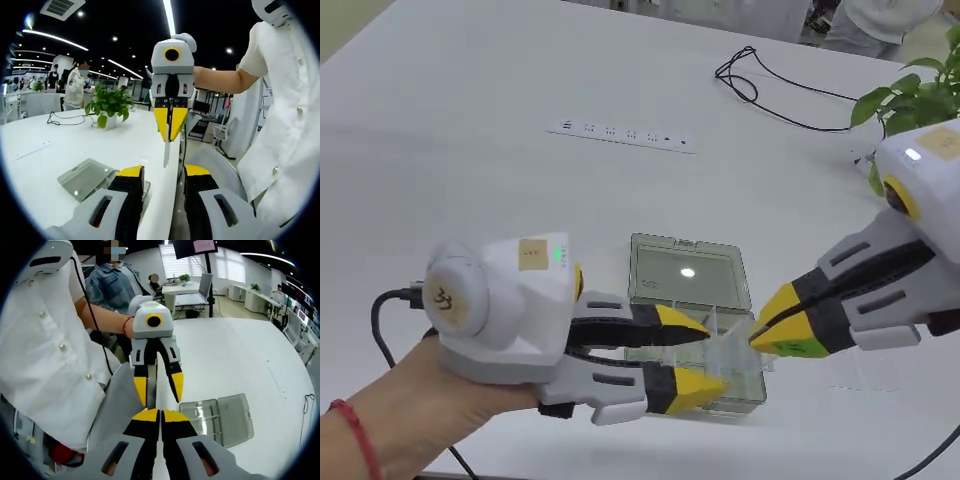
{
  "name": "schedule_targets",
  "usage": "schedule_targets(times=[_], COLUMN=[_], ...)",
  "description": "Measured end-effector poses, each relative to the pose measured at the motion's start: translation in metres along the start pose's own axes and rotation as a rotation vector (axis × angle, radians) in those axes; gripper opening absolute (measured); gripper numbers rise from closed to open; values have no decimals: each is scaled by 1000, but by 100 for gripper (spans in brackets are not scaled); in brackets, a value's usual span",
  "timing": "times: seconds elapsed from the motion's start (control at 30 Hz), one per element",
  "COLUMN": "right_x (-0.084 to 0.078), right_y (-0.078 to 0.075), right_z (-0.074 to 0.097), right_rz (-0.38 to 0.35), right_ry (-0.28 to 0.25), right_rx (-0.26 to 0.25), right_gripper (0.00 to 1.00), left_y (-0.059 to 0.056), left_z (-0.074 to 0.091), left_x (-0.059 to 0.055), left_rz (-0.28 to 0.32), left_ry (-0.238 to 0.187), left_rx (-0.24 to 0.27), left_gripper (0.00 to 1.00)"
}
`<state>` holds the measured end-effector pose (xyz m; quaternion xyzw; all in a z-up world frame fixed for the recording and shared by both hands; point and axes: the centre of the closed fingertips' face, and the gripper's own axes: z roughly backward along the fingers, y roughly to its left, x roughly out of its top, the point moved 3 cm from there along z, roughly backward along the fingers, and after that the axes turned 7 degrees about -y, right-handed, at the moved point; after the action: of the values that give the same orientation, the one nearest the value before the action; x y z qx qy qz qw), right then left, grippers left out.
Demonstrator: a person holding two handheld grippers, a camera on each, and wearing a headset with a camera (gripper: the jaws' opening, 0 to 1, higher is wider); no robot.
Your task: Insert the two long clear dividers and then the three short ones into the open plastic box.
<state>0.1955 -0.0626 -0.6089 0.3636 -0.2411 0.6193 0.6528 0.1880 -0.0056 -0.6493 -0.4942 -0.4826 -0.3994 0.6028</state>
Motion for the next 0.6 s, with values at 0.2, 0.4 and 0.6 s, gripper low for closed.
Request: schedule_targets(times=[0.2, 0.4, 0.6], right_x=[2, -1, -2], right_y=[-10, -22, -34], right_z=[-2, -8, -15], right_rz=[-4, -1, 1], right_ry=[-12, -7, -1], right_rx=[-30, -51, -69], right_gripper=[2, 2, 2], left_y=[9, 18, 26], left_z=[9, 18, 28], left_x=[-7, -15, -24], left_rz=[-14, -15, -23], left_ry=[9, 17, 32], left_rx=[59, 118, 167], left_gripper=[49, 67, 80])
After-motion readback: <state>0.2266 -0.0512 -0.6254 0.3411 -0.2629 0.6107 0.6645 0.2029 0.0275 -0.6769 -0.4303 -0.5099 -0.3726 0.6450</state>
